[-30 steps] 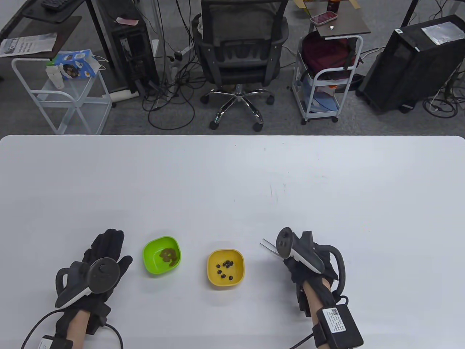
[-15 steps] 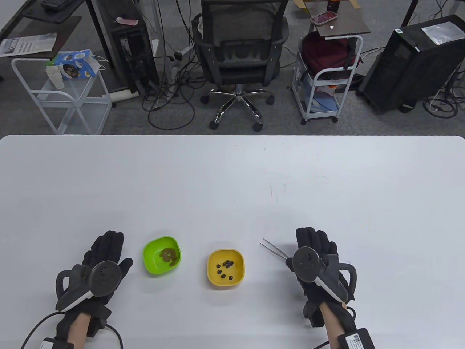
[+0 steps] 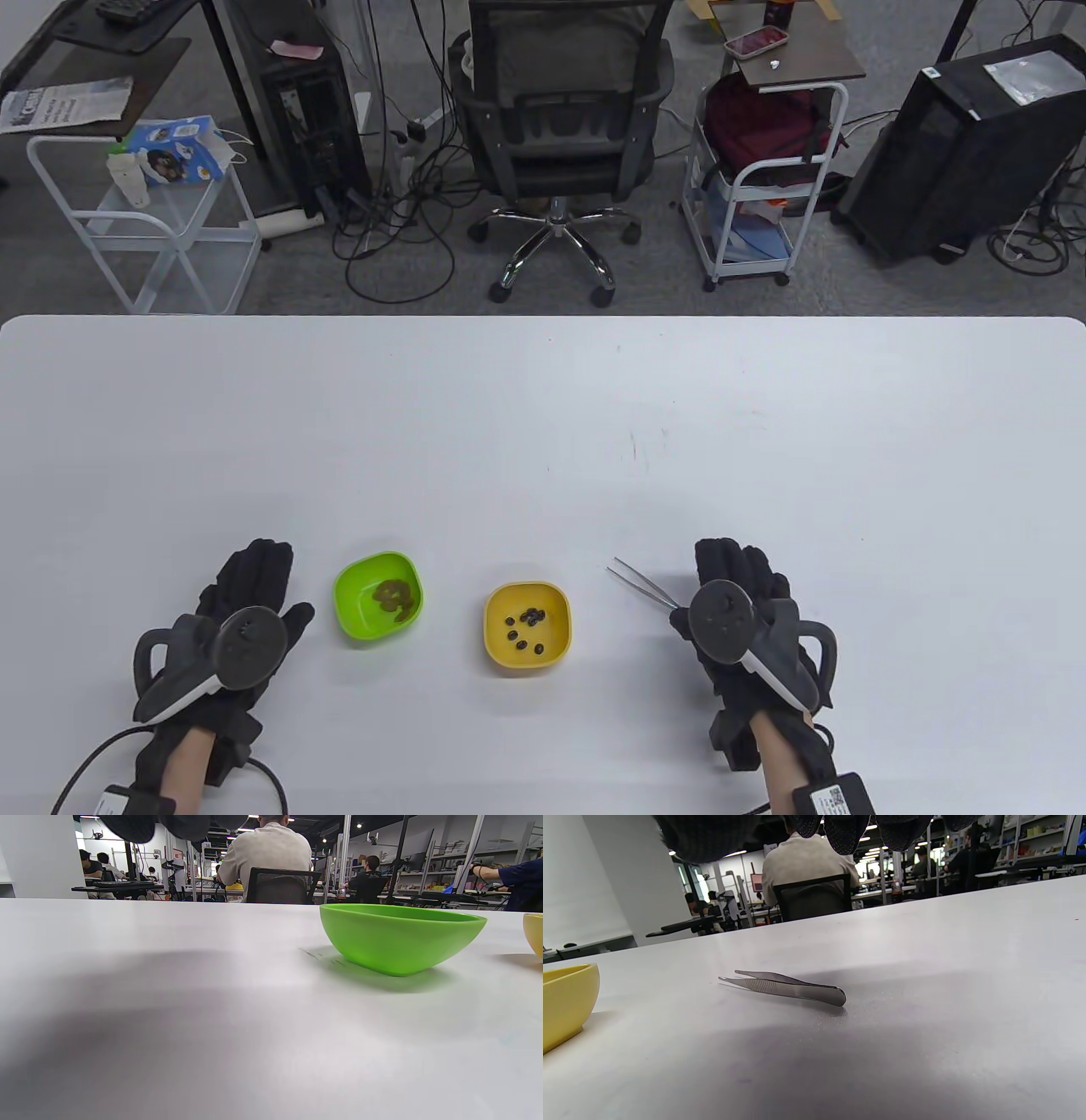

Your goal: Pick coffee beans with tweezers into small dish

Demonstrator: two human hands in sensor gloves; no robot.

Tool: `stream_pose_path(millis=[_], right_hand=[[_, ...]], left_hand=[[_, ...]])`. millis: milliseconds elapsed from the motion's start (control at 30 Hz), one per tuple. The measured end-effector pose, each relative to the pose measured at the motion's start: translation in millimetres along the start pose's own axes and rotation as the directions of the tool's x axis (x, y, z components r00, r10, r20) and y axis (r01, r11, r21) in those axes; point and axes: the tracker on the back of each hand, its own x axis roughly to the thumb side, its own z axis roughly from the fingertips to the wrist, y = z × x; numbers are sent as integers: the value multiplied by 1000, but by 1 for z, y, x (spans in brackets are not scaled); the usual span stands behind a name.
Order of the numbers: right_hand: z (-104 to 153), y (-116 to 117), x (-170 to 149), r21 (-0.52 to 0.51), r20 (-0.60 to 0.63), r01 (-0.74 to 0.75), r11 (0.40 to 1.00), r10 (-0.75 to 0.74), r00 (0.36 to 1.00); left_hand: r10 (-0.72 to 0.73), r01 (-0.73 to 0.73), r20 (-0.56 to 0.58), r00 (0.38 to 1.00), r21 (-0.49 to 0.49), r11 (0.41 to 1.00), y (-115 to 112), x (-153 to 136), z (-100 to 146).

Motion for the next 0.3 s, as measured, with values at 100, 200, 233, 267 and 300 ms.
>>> stream_pose_path(millis=[100, 200, 233, 267, 300], right_hand=[[0, 0, 1, 7, 4, -2, 1000, 2, 1000], [0, 0, 1, 12, 4, -4, 1000, 4, 1000], [1, 1, 1, 15, 3, -5, 1000, 5, 1000], [1, 1, 1, 19, 3, -7, 1000, 7, 1000], [1, 1, 1, 21, 3, -8, 1000, 8, 1000]], left_hand=[[3, -3, -2, 1000, 2, 1000, -1, 0, 0], [4, -4, -3, 1000, 2, 1000, 0, 0, 0], [2, -2, -2, 1000, 1, 1000, -1, 0, 0], [0, 0, -2, 1000, -1, 1000, -1, 0, 0], [-2, 2, -1, 1000, -4, 1000, -1, 0, 0]])
